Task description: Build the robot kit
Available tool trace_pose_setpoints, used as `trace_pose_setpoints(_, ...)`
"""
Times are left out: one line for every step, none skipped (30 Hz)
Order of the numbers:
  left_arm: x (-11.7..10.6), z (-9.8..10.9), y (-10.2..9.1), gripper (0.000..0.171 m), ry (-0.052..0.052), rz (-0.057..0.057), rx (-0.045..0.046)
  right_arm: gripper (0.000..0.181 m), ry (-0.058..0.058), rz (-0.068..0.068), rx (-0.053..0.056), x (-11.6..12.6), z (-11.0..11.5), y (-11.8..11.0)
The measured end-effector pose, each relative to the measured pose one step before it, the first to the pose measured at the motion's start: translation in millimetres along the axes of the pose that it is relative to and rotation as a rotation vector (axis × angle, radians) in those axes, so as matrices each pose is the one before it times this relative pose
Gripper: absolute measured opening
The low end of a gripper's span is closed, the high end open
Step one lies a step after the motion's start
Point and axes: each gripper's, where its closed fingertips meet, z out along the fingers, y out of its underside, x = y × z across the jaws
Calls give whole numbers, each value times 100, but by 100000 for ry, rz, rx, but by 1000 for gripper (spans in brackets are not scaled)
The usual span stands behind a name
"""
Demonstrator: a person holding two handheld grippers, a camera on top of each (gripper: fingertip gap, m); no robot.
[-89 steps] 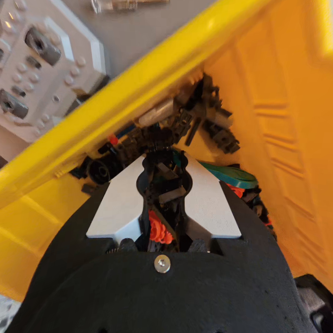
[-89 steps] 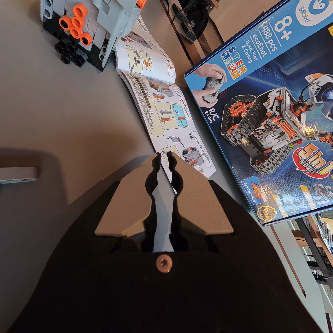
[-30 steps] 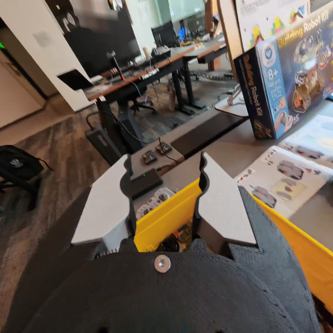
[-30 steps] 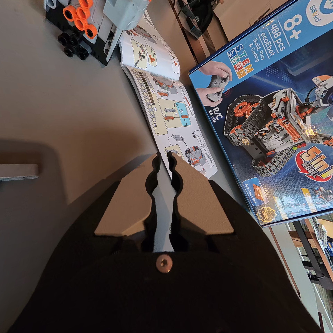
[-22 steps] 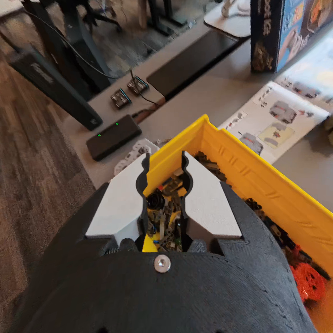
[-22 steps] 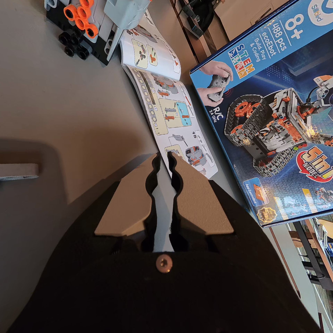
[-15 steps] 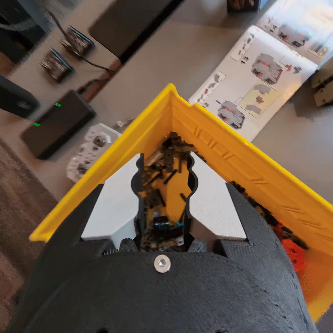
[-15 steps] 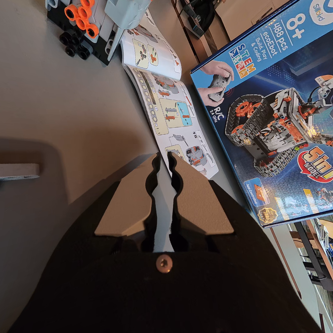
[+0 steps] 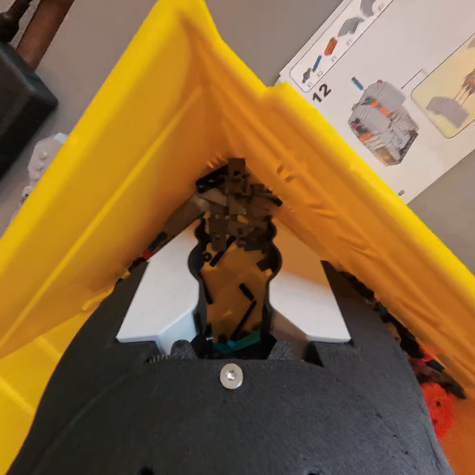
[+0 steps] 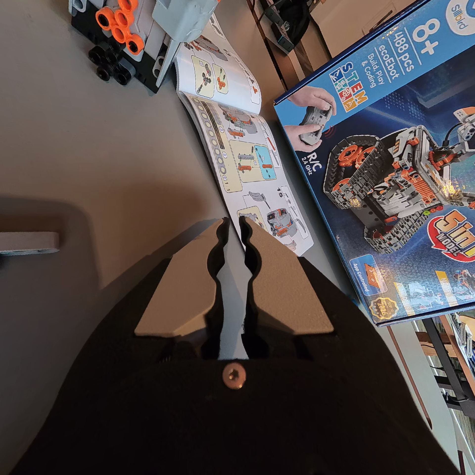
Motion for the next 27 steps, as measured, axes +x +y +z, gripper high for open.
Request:
trace_pose_setpoints(-360,-117,417,37,-998,-903,-1895,8,-17,-52,-94,-9,14,5)
trace_pose_setpoints(-850,-147,633,19,-4155,-913,-3092,8,63,-77,39,-4,-9,-1)
trace_pose_setpoints(-826,-108,737,17,-3784,-820,-3585,8,16,-65,19,-4,-2,-11)
trace_pose_setpoints(-394,-148,419,17,-662,-934,-1449,8,-64,-1,-54,-10,8,15)
trace_pose_setpoints(-118,-287,-31,17,1431,-2013,1377,8,-58,85,-69,4,7,5)
trace_pose_setpoints(162,-454,-538,17,3278,-3218,4080,8,-52,105,-64,4,7,5)
trace_pose_setpoints(603,-574,-1048,17,5574,-3586,6692,8,-59,93,-60,3,20,11)
trace_pose_setpoints(935,-570,-1464,17,6879,-2531,8820,8,-60,84,-81,4,6,7)
trace_pose_setpoints(1040,-409,-1584,17,6525,-579,9361,8,-42,11,-54,-1,4,8)
trace_pose_setpoints(771,-127,-1281,20,4079,1087,7665,8,-18,-61,-8,-9,8,-1)
trace_pose_setpoints(212,113,-535,28,544,2288,3424,8,2,-99,46,-5,-13,-8)
trace_pose_setpoints(-280,242,141,29,-2379,2278,-425,8,8,-95,51,-15,-4,-10)
trace_pose_setpoints(-454,349,427,27,-3122,966,-1859,8,-48,-71,59,-8,-4,-9)
trace_pose_setpoints(-214,377,638,20,-1326,-28,-3343,8,-26,16,40,-5,3,-6)
trace_pose_setpoints(57,372,751,19,638,-602,-4288,8,-30,-14,-6,-3,0,1)
trace_pose_setpoints(179,301,862,20,1514,-835,-4943,8,-49,-41,-36,-8,2,-3)
trace_pose_setpoints(165,208,976,18,1549,-588,-5589,8,1,-17,-25,1,-2,4)
trace_pose_setpoints(-24,125,1102,16,598,-617,-6036,8,36,-50,67,-10,-7,-5)
trace_pose_setpoints(-216,26,1149,13,-336,-957,-6212,8,-36,-42,-16,-7,3,-6)
trace_pose_setpoints(-204,-204,868,13,-66,-762,-4361,8,-38,11,-34,-6,-2,5)
trace_pose_setpoints(96,-498,563,13,1689,-615,-1804,8,-19,3,8,-3,1,-1)
trace_pose_setpoints(433,-733,559,14,3430,-661,-1279,8,-46,65,-12,6,-1,4)
trace_pose_setpoints(509,-896,739,17,3174,-1123,-1686,8,-64,89,-24,3,10,-1)
trace_pose_setpoints(344,-946,1126,27,1244,-2935,-3550,8,-89,13,-28,-13,-2,4)
trace_pose_setpoints(155,-934,1526,36,-597,-5219,-5428,8,-41,-24,-23,-3,11,-4)
trace_pose_setpoints(136,-828,1354,36,-1052,-5602,-4360,8,-49,-43,-39,-15,6,4)
trace_pose_setpoints(284,-675,837,44,-450,-3584,-1403,8,-52,-80,-89,-13,2,11)
